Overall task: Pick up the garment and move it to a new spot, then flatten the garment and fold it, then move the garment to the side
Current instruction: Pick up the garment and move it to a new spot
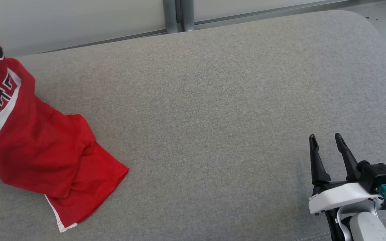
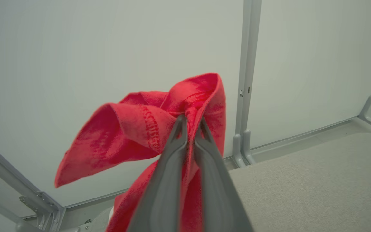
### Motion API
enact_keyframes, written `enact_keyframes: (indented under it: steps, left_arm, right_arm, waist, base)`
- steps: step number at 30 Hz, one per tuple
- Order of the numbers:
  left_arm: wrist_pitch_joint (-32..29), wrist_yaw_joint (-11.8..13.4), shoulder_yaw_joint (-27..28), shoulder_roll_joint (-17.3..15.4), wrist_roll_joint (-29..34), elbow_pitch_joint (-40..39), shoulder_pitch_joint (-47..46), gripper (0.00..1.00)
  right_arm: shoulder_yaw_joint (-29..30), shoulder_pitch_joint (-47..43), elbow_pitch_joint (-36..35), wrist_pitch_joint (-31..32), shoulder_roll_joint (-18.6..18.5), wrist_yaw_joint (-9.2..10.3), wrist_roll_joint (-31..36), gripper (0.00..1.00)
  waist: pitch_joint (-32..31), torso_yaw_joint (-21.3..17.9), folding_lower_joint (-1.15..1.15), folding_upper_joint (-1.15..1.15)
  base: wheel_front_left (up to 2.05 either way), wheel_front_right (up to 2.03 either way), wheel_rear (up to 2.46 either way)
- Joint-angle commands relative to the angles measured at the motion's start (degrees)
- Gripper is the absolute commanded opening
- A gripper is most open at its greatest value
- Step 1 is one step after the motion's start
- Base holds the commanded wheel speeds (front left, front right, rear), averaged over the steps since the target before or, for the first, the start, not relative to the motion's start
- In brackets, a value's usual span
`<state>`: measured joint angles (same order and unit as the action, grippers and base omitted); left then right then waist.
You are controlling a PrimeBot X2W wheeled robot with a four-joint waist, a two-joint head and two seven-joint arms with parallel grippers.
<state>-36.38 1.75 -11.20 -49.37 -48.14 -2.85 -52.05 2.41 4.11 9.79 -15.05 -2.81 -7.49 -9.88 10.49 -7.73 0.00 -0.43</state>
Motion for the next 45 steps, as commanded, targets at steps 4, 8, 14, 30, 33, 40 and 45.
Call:
enact_keyframes:
  steps: [4,8,14,30,33,40,45]
  left_arm:
    - [-1.82,1.25,-0.09,5.13,-5.8,-3.15,-2.23,0.0]
    - [-2.99,2.77,-1.26,9.04,-8.77,-6.28,-2.45,0.0]
    - [-3.43,3.97,-4.86,12.01,-8.3,-8.8,0.48,0.0]
    - [-1.68,4.82,0.42,4.2,-5.77,-6.09,2.09,0.0]
    - [-0.86,4.64,3.03,1.77,-5.44,-3.5,2.07,0.0]
    - [1.24,3.94,7.58,-4.52,-3.11,5.07,2.38,0.0]
    - [3.64,3.08,8.05,-7.82,0.09,10.41,4.41,0.0]
  right_arm:
    - [0.36,-0.1,0.0,-0.2,-0.16,0.0,-0.43,1.0]
    - [0.37,0.54,-0.21,-0.2,-0.14,0.0,-1.05,1.0]
    - [0.25,1.19,-0.09,-0.19,-0.15,0.0,-2.01,1.0]
    - [1.28,0.01,-0.4,-0.2,-0.16,0.0,-0.85,1.0]
    - [1.36,-0.06,-0.5,-0.2,-0.15,0.0,-0.41,1.0]
    - [1.39,-0.28,-0.73,-0.19,-0.15,0.0,1.29,1.0]
    - [1.15,-0.37,-0.79,-0.2,-0.15,0.0,2.19,1.0]
  waist:
    - [0.0,-0.67,0.0,0.43]
    - [0.27,-1.13,0.0,0.43]
    - [0.45,-2.06,0.0,0.43]
    - [-0.2,-2.82,0.0,0.43]
    - [-0.57,-2.12,0.0,0.43]
    - [-1.42,0.16,0.0,0.43]
    - [-1.25,1.24,0.0,0.43]
  base:
    - [0.0,0.0,0.0]
    - [0.0,0.0,0.0]
    - [0.0,0.0,0.0]
    - [0.0,0.0,0.0]
    - [0.0,0.0,0.0]
    - [0.0,0.0,0.0]
    - [0.0,0.0,0.0]
